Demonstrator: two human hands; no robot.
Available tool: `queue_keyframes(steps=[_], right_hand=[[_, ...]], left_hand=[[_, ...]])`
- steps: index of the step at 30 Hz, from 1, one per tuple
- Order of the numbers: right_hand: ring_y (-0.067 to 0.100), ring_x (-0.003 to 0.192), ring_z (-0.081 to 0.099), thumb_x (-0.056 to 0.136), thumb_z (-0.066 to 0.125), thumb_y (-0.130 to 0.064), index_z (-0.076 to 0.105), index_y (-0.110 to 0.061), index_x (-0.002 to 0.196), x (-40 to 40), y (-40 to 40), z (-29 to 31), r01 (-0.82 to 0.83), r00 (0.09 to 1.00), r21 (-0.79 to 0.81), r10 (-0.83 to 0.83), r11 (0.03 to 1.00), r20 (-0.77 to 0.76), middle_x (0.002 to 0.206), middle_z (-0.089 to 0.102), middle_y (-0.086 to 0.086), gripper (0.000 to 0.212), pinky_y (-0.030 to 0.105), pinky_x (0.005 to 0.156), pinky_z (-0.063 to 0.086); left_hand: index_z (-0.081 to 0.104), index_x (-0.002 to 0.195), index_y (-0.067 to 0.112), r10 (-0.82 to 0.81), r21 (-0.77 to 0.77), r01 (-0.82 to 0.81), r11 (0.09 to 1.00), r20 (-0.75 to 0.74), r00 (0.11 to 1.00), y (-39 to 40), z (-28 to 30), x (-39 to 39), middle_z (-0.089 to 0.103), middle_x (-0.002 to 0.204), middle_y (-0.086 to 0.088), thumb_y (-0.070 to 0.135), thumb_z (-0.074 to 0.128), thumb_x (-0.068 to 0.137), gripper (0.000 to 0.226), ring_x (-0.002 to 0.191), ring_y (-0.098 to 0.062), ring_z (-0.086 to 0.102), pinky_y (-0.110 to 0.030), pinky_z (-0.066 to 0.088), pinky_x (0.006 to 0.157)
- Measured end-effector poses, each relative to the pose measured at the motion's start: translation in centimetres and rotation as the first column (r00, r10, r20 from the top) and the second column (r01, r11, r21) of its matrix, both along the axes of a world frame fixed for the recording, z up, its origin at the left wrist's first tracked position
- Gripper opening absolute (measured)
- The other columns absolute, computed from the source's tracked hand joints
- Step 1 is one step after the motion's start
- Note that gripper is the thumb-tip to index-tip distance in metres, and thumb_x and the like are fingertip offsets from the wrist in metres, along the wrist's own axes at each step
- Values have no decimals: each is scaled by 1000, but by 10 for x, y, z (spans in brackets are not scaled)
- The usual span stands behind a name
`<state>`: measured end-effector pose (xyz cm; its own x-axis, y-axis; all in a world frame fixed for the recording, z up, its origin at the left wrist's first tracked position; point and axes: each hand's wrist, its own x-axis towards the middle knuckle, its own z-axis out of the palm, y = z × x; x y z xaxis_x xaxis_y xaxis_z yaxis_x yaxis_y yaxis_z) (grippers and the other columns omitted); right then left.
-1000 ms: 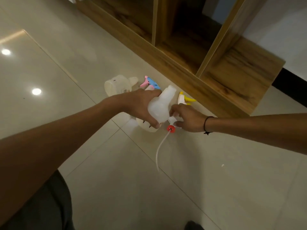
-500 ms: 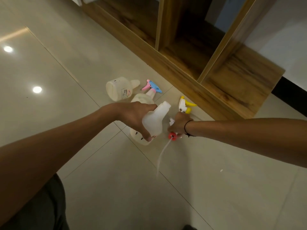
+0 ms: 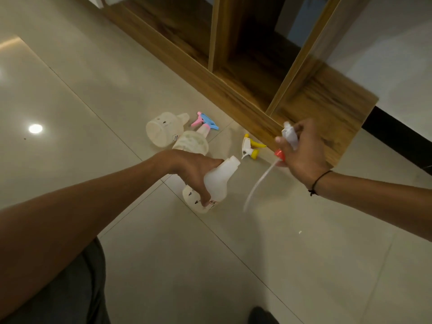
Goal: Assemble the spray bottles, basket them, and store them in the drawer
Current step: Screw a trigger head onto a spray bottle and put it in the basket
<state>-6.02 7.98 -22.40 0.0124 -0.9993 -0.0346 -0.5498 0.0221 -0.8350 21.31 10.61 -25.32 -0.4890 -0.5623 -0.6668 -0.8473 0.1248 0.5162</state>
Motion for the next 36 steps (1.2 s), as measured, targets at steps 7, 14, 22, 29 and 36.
queue_keyframes(steps=[7,14,22,29,36], right_hand=[[16,83,76,101,67,-21,30,-21,117,-13,3,43,109,987,-147,-89,983,133,112,53,-7,40,27,66,65],[18,82,78,102,66,-23,30,-20,116,-18,-13,73,170,981,-247,-141,954,131,120,57,-1,39,31,69,66],[12,76,77,101,67,-21,30,-20,115,-16,-5,62,145,985,-244,-116,959,129,114,53,-6,40,26,64,65],[13,84,72,92,77,-10,35,-16,116,-12,16,35,53,991,-141,-35,989,127,106,52,-8,48,22,69,64],[11,89,67,81,86,-4,72,1,105,-4,20,24,-327,945,18,327,945,14,102,74,13,28,27,82,58]], left_hand=[[37,150,39,-4,-4,4,1000,-71,998,-4,-19,-11,57,115,22,28,98,67,104,109,-9,58,-15,48,73],[32,154,39,-21,-25,19,1000,-99,995,2,-23,-13,59,131,11,30,98,65,110,122,-19,59,-29,57,89],[31,154,37,-50,-71,41,997,-125,991,1,-21,-18,59,132,9,33,96,67,109,121,-20,59,-35,58,95],[37,151,41,-49,-135,26,991,-170,984,1,-22,-22,58,129,14,45,95,66,103,117,-17,60,-30,58,89],[47,131,41,-45,-200,-11,980,-276,960,1,-19,-32,58,125,14,52,93,66,80,116,-17,57,-37,60,90]])
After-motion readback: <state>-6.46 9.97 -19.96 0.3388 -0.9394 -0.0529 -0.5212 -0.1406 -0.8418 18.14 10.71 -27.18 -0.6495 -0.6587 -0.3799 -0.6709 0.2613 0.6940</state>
